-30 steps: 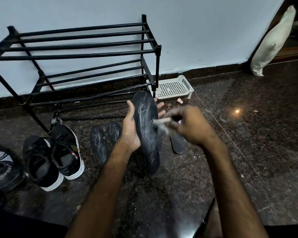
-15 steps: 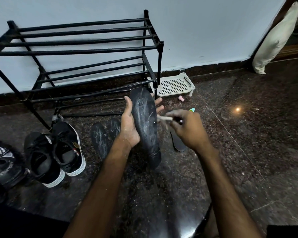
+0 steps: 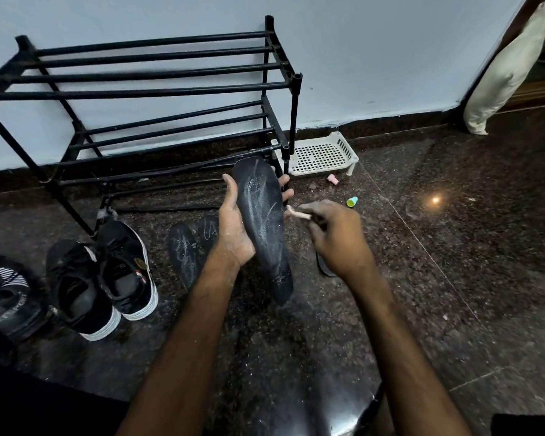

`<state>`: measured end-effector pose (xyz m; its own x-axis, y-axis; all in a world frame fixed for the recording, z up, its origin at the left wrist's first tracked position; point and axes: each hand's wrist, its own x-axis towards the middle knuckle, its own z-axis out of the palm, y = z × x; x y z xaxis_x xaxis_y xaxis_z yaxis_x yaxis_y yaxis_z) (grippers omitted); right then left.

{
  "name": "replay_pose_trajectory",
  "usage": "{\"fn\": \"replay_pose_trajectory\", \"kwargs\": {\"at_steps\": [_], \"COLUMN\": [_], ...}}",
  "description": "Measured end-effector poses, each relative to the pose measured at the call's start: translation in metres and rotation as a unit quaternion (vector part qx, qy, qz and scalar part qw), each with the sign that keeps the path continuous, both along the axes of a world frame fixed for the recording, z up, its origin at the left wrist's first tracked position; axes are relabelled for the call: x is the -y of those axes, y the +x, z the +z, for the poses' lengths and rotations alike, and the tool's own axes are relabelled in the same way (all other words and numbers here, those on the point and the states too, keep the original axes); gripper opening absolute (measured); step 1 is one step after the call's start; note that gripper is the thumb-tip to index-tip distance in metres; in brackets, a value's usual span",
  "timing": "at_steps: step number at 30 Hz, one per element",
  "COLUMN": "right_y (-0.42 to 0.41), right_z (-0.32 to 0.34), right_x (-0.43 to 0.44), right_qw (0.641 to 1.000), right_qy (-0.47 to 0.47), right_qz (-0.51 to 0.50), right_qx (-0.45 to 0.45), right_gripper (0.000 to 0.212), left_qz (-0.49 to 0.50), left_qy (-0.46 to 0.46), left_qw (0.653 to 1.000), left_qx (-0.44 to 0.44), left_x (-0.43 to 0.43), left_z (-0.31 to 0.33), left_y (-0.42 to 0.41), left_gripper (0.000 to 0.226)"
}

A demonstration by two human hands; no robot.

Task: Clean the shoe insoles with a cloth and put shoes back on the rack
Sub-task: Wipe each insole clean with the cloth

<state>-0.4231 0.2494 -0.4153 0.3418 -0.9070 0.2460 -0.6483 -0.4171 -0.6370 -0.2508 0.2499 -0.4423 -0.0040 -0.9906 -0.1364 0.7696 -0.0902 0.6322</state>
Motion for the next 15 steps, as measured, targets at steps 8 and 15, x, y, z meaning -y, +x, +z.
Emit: {"fn": "replay_pose_trajectory", "kwargs": {"at_steps": [8, 15], "right_y": [-0.014, -0.047], "right_z": [-0.039, -0.007], "right_x": [-0.017, 0.027], "right_qw": [0.927, 0.974], "right_qy": [0.237, 0.161], "right_qz": [0.125, -0.092], "right_qx": [-0.261, 0.131], "right_gripper": [0.017, 0.014], "left_qz": [0.003, -0.041], "left_qy": [-0.001, 0.034], "left_qw": [1.000, 0.996], "left_qx": [0.008, 0.070], "left_x": [0.000, -0.005], "left_z": [-0.002, -0.007], "left_y": [0.006, -0.018], "left_gripper": [0.082, 0.079]}}
